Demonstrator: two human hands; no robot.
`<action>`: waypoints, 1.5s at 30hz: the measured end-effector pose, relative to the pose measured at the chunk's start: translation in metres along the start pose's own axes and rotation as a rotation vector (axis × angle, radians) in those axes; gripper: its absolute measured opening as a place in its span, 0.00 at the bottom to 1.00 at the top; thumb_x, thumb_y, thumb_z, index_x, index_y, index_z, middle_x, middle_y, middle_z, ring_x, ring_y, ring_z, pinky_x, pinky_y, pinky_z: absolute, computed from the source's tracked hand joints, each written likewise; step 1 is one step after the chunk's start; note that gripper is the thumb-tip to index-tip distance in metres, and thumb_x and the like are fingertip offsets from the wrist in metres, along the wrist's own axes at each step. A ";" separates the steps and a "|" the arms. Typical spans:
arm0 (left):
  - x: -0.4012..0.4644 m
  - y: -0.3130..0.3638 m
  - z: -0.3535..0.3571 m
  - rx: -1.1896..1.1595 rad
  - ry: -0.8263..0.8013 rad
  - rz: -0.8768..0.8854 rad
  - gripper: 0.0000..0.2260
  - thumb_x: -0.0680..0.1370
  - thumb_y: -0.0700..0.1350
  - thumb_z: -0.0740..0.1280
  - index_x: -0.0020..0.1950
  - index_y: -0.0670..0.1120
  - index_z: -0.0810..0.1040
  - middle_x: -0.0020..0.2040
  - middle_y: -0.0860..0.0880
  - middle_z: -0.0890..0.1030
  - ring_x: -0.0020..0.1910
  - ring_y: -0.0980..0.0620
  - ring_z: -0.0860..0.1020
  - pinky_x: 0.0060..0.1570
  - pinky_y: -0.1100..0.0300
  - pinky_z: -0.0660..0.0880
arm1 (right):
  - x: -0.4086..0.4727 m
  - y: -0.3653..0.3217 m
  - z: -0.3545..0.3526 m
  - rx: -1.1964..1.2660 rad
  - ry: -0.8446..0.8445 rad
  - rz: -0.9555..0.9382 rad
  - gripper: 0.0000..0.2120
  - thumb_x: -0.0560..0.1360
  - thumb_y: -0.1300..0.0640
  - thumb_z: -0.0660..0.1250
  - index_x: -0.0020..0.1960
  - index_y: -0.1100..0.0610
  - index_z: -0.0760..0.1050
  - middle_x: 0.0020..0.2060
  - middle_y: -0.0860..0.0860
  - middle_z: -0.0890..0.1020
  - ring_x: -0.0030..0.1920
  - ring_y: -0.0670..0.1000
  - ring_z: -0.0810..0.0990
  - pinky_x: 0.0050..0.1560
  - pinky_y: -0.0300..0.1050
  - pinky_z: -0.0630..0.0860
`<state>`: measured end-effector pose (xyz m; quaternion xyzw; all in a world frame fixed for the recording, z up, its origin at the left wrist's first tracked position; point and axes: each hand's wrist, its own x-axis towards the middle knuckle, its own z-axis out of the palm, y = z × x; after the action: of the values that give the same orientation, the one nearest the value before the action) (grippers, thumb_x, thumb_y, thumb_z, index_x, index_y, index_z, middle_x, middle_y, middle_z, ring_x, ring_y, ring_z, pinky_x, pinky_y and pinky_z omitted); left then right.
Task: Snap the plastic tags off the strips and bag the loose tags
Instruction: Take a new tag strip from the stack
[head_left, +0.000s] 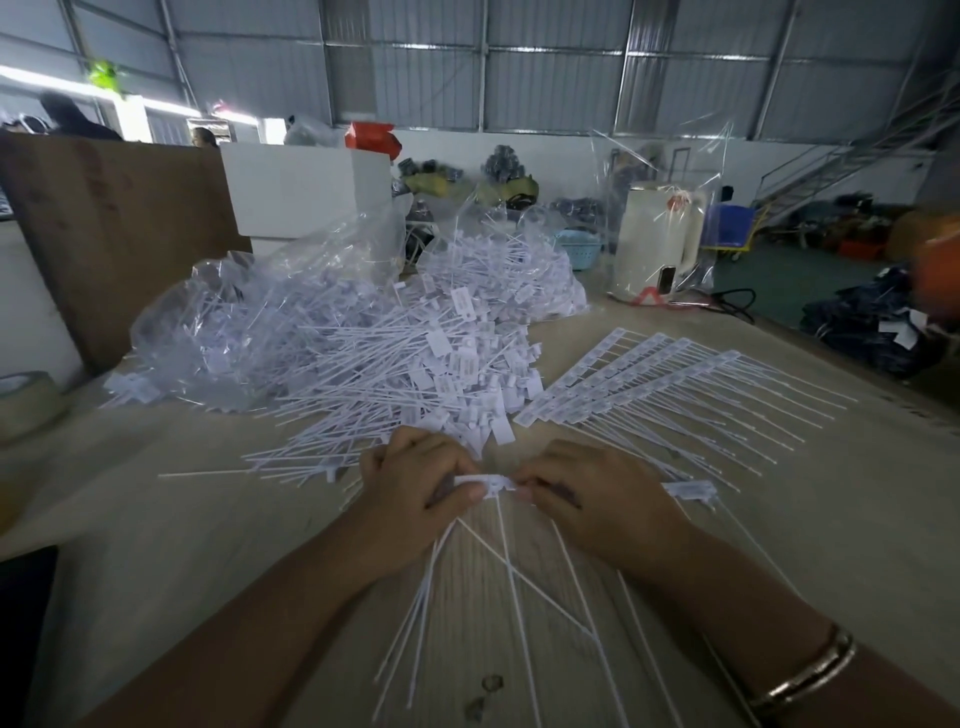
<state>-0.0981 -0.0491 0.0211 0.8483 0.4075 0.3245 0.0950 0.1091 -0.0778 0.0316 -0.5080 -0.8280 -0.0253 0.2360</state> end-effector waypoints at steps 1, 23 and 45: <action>0.000 0.000 -0.001 0.022 0.005 0.011 0.10 0.73 0.60 0.60 0.41 0.55 0.74 0.44 0.57 0.77 0.55 0.59 0.66 0.54 0.56 0.57 | 0.000 -0.001 0.001 0.022 -0.008 0.007 0.11 0.78 0.48 0.61 0.55 0.48 0.79 0.44 0.46 0.80 0.43 0.45 0.76 0.42 0.42 0.69; 0.002 0.001 -0.005 0.203 0.220 0.041 0.15 0.76 0.58 0.52 0.44 0.59 0.78 0.46 0.62 0.76 0.51 0.61 0.67 0.45 0.59 0.52 | 0.002 -0.014 -0.002 0.318 0.139 0.119 0.07 0.71 0.47 0.69 0.46 0.46 0.73 0.37 0.43 0.76 0.40 0.41 0.73 0.35 0.35 0.69; -0.001 0.008 -0.005 0.125 0.085 0.111 0.20 0.72 0.60 0.50 0.40 0.51 0.76 0.38 0.59 0.73 0.44 0.62 0.67 0.49 0.55 0.59 | 0.001 -0.001 0.001 0.343 -0.019 0.092 0.14 0.76 0.46 0.63 0.37 0.53 0.78 0.31 0.51 0.78 0.31 0.47 0.74 0.35 0.45 0.70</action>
<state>-0.0964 -0.0559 0.0281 0.8593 0.3829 0.3391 0.0063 0.1078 -0.0777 0.0314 -0.4978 -0.7983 0.1317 0.3122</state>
